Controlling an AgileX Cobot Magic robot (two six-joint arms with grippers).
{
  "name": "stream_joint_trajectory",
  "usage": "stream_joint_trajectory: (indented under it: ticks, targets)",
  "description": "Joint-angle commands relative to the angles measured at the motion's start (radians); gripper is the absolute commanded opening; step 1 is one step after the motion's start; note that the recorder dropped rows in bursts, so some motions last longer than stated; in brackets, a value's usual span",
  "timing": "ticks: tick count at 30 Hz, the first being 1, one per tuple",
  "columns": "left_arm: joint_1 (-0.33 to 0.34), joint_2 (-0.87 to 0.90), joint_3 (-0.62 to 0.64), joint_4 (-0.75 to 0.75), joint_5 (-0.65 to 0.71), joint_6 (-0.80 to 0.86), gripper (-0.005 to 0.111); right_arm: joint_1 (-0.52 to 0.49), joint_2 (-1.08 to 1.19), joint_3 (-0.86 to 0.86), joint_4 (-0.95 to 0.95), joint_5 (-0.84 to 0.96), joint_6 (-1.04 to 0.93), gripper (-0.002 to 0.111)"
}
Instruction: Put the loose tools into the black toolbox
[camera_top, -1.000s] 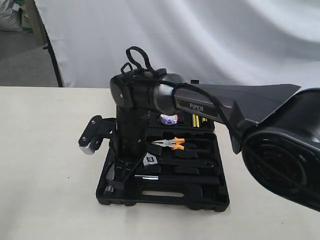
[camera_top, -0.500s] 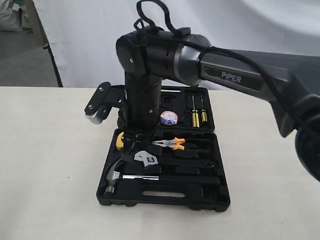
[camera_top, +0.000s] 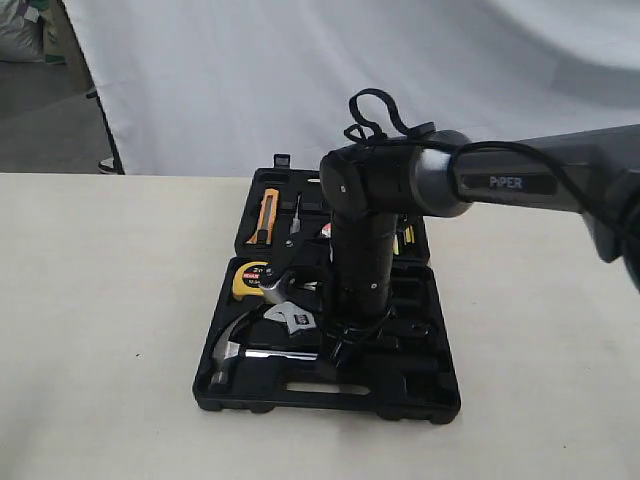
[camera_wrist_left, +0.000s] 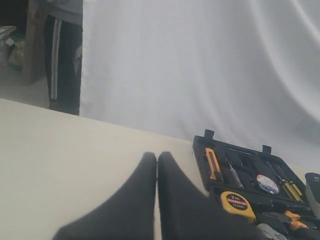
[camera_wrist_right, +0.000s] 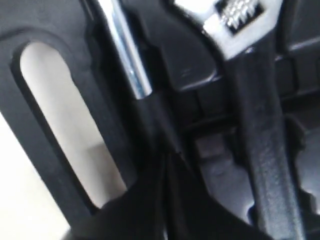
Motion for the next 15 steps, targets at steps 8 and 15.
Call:
stream_joint_trajectory:
  ticks: [8, 15]
  targets:
    - [-0.006, -0.003, -0.003, 0.004, -0.009, -0.005, 0.001, -0.006, -0.028, 0.095, 0.0, -0.123, -0.01, -0.001]
    - [-0.006, -0.003, -0.003, 0.004, -0.009, -0.005, 0.001, -0.004, -0.141, 0.095, 0.055, -0.277, -0.006, -0.001]
